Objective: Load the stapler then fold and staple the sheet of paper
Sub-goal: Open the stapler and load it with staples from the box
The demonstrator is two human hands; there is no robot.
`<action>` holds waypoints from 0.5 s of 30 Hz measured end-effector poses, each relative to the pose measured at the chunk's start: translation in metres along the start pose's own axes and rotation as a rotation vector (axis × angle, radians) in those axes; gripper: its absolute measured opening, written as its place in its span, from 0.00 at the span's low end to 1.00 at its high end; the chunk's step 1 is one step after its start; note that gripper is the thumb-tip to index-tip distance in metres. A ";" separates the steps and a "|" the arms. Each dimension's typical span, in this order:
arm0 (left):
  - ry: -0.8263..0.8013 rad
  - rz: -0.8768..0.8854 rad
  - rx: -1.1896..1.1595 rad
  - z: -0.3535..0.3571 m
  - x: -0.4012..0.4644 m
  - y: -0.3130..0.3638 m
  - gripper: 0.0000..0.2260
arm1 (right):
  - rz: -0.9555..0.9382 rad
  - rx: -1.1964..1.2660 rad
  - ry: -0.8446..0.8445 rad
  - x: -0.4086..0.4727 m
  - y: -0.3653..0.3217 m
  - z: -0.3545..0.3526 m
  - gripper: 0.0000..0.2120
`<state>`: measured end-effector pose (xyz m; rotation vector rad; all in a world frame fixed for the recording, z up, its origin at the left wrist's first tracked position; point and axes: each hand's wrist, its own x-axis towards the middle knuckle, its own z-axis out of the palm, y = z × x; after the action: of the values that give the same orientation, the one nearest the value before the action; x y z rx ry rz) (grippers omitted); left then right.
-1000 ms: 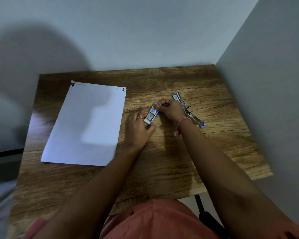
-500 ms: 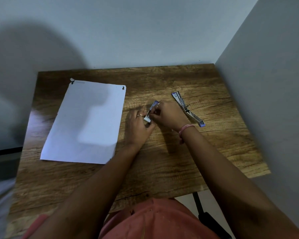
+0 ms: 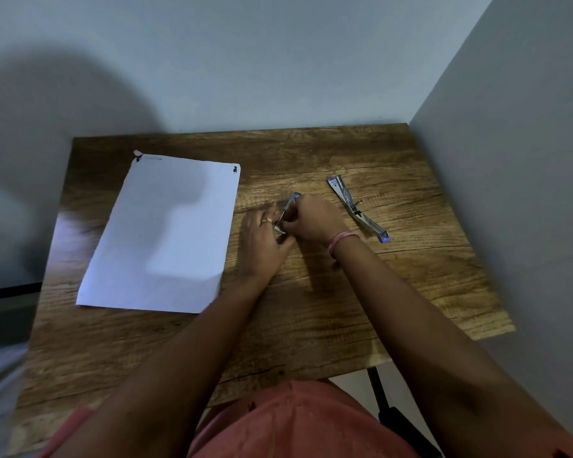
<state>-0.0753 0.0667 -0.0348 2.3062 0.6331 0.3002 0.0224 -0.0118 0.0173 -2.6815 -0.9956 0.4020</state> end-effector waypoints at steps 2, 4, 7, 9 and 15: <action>-0.004 0.004 0.004 0.000 0.000 0.000 0.33 | 0.005 0.057 0.012 -0.003 0.001 0.002 0.08; 0.004 0.012 0.004 0.000 0.000 0.000 0.32 | 0.021 0.152 0.054 -0.008 0.001 0.001 0.06; 0.026 0.016 0.011 0.000 0.000 0.000 0.30 | 0.070 0.342 0.140 -0.014 0.005 -0.006 0.08; 0.047 0.018 0.012 0.001 -0.001 0.001 0.29 | 0.115 0.354 0.170 -0.018 0.014 -0.013 0.07; 0.080 0.037 0.022 0.004 0.000 0.001 0.30 | 0.230 0.022 0.061 -0.026 0.049 -0.024 0.08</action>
<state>-0.0738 0.0635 -0.0364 2.3387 0.6369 0.4067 0.0404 -0.0685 0.0280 -2.7792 -0.6634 0.3703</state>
